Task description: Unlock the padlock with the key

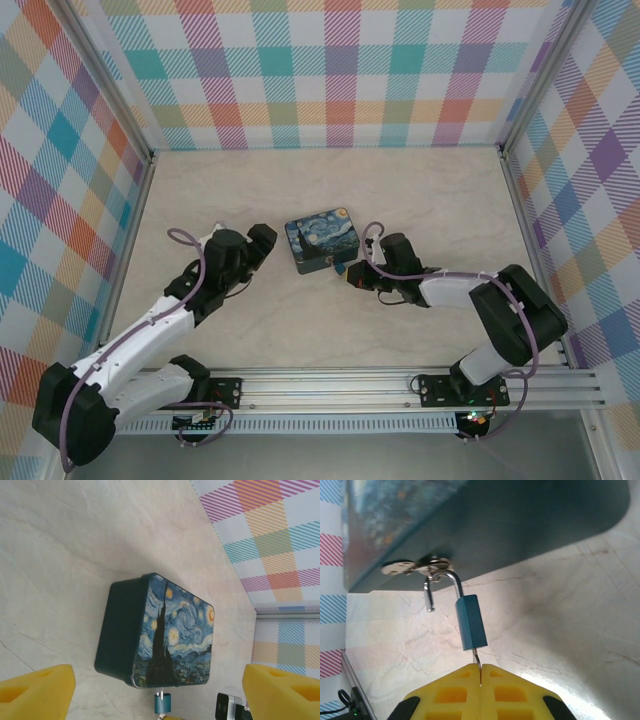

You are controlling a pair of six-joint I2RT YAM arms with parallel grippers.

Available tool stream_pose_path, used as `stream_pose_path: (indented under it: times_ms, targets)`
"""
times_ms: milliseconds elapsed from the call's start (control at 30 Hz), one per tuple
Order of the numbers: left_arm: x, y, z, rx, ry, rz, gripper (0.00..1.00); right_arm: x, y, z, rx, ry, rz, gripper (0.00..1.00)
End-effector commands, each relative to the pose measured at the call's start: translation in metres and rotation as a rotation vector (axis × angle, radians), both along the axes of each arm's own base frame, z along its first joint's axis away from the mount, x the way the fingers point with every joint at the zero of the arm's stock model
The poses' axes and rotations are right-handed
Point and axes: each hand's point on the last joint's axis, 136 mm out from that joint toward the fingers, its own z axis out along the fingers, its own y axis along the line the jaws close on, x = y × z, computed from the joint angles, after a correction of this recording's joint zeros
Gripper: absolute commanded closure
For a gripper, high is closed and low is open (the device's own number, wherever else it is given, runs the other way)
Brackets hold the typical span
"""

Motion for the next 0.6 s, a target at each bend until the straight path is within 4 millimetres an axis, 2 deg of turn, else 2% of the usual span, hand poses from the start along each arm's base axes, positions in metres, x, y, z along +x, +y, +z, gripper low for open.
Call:
stream_pose_path:
  times_ms: [0,100,233,433,567]
  targets:
    - [0.007,0.003,0.008,0.046,-0.006,-0.052,0.11,-0.001,0.001,-0.008,0.048,0.081,-0.045,1.0]
    - [0.012,0.008,0.006,0.076,0.007,-0.064,0.1,-0.001,0.001,-0.015,0.048,0.105,-0.053,0.96]
    - [0.018,0.008,0.0,0.083,0.019,-0.071,0.1,-0.002,0.0,-0.018,0.045,0.112,-0.058,0.85]
    - [0.028,0.012,-0.002,0.111,0.015,-0.077,0.09,-0.005,-0.008,-0.012,0.026,0.082,-0.057,0.72]
    - [0.039,0.01,-0.002,0.162,0.025,-0.127,0.06,-0.006,-0.017,-0.001,-0.004,-0.003,-0.044,0.63]
